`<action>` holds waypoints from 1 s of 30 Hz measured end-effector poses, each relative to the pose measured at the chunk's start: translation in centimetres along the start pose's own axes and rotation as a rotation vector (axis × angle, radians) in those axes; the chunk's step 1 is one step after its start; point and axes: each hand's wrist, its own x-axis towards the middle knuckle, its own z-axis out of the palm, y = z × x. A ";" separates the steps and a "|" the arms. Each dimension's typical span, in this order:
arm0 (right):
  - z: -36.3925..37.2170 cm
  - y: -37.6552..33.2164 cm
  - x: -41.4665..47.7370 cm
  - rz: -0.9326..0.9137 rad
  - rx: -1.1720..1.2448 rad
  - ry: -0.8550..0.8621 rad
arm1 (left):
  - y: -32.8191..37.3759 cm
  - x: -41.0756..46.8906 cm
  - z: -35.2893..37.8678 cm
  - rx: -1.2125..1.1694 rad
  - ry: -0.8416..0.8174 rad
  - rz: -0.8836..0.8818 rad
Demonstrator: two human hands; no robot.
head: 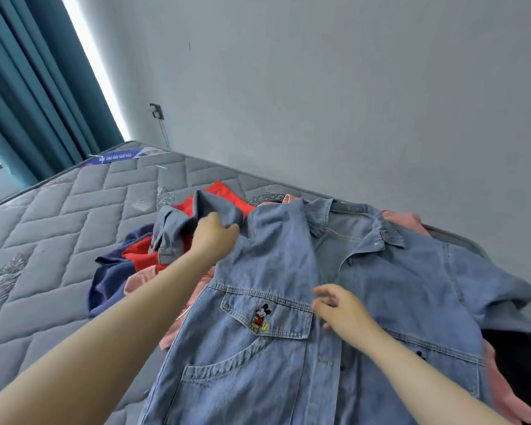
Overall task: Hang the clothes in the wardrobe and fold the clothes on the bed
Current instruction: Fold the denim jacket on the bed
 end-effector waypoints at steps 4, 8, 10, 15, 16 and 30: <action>-0.6 0.3 1.5 -0.022 -0.003 0.075 | -0.5 -1.7 3.8 -0.019 -0.140 0.128; -2.1 0.3 2.9 -0.002 0.027 0.177 | -2.5 -3.5 9.7 0.043 -0.192 0.124; -3.1 0.2 3.6 0.013 0.038 0.217 | -4.1 -4.4 12.8 0.180 -0.175 0.130; -4.3 -0.4 7.2 0.020 0.023 0.206 | -6.2 -4.3 17.6 0.272 -0.064 0.101; -4.2 -0.5 8.1 0.015 0.026 0.205 | -6.4 -4.2 18.1 0.274 -0.022 0.108; -3.4 -2.5 18.7 0.046 0.545 0.242 | -7.1 -3.9 20.5 0.298 0.107 0.113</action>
